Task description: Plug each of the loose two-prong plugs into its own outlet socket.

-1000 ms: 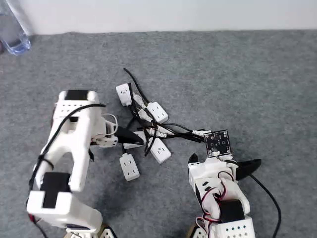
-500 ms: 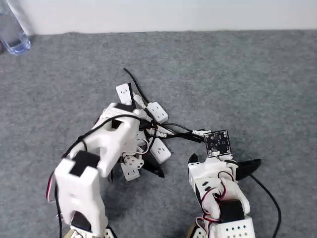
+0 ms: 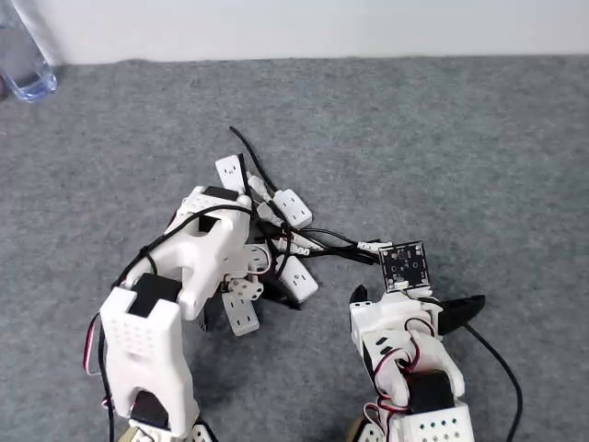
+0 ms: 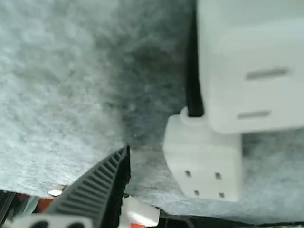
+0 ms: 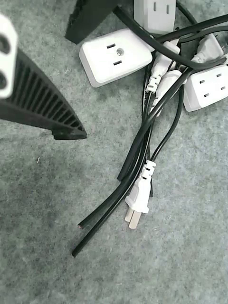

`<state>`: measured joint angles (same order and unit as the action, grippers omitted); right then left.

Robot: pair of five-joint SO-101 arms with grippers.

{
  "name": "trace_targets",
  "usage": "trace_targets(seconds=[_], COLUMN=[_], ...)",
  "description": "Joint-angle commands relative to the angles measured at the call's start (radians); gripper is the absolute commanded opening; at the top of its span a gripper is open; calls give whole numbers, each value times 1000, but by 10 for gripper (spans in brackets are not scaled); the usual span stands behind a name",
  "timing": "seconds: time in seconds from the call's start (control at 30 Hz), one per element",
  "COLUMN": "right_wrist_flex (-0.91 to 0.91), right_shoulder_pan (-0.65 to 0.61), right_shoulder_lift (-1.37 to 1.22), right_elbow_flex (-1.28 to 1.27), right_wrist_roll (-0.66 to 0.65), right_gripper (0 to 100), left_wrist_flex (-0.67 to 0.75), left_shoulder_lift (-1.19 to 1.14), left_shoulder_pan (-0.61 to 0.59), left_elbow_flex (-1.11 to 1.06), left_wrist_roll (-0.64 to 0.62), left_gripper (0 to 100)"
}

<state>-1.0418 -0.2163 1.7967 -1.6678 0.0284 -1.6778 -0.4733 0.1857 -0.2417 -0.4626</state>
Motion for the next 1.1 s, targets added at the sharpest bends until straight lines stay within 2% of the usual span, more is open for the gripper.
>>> trace_targets(seconds=[0.0, 0.2, 0.27, 0.47, 0.7, 0.93, 1.07], right_wrist_flex=[1, 1, 1, 1, 1, 1, 1], right_shoulder_pan=[4, 4, 4, 4, 4, 4, 4], right_shoulder_lift=[-7, -7, -7, -7, -7, -7, -7], right_elbow_flex=[-15, -15, -15, -15, -15, -15, -15], right_wrist_roll=[-15, -15, -15, -15, -15, -15, -15], right_gripper=[702, 702, 702, 702, 702, 702, 702], left_wrist_flex=[11, 25, 26, 26, 66, 60, 44], left_shoulder_lift=[61, 60, 58, 58, 58, 69, 112], left_shoulder_pan=[-6, -25, -41, -44, -49, -54, -109], left_elbow_flex=[27, 25, 27, 28, 25, 27, 35], left_wrist_roll=[-74, -89, -87, -15, -11, -9, 25], left_gripper=[591, 588, 555, 306, 9, 12, 12])
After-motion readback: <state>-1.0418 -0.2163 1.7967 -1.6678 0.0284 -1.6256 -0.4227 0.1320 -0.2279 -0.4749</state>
